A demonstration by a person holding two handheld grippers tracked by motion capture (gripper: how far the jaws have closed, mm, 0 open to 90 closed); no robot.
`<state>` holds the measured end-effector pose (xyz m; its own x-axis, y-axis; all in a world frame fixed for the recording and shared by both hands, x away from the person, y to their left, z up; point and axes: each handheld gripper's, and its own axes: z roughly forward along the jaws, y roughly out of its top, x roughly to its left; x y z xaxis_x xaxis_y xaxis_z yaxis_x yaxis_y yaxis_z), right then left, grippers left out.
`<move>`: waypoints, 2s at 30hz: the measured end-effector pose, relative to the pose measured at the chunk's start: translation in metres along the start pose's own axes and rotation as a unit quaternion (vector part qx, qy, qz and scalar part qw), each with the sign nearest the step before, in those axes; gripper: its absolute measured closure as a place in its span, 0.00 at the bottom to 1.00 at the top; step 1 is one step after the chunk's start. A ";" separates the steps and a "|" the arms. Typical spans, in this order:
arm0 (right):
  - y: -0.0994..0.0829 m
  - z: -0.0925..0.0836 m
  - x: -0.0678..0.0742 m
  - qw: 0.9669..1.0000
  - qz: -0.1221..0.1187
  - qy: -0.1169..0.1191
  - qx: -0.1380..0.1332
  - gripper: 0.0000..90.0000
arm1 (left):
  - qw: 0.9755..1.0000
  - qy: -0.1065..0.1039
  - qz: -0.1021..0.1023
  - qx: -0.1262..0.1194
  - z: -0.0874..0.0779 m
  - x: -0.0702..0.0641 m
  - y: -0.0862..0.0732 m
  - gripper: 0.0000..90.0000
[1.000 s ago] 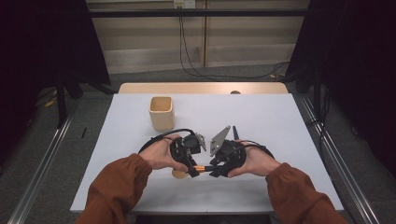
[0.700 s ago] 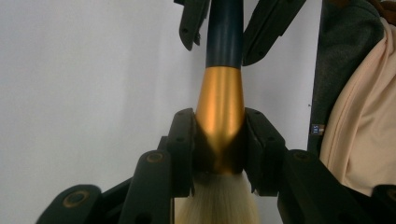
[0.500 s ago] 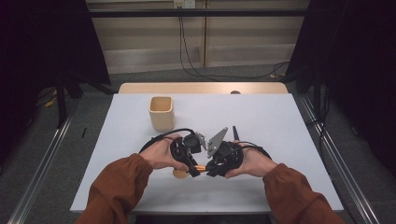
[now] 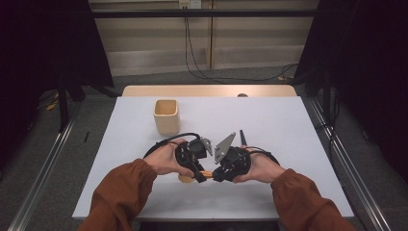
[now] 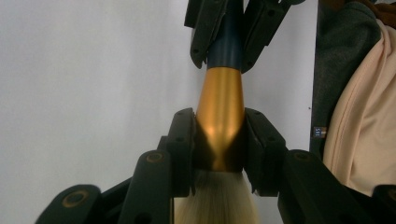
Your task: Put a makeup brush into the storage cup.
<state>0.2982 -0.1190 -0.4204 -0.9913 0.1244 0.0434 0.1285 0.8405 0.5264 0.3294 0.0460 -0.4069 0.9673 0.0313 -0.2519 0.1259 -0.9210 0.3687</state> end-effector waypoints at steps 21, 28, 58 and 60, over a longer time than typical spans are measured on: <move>-0.005 -0.008 -0.001 1.000 0.022 0.002 -0.017 0.84 | 0.999 0.024 -0.015 -0.045 0.000 0.004 -0.008 0.47; -0.009 -0.010 -0.002 0.999 0.033 -0.008 -0.022 0.84 | 0.995 0.041 -0.034 -0.080 -0.003 0.002 -0.015 0.33; -0.039 -0.021 0.002 0.990 0.121 -0.046 -0.055 0.84 | 0.970 0.130 -0.104 -0.177 -0.017 -0.005 -0.062 0.05; -0.042 -0.021 0.003 0.988 0.132 -0.054 -0.059 0.84 | 0.969 0.135 -0.107 -0.178 -0.018 -0.006 -0.066 0.05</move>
<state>0.2892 -0.1646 -0.4249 -0.9140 0.3918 0.1053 0.3718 0.7052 0.6037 0.3191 0.1133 -0.4136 0.9273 0.3505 -0.1316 0.3510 -0.6916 0.6312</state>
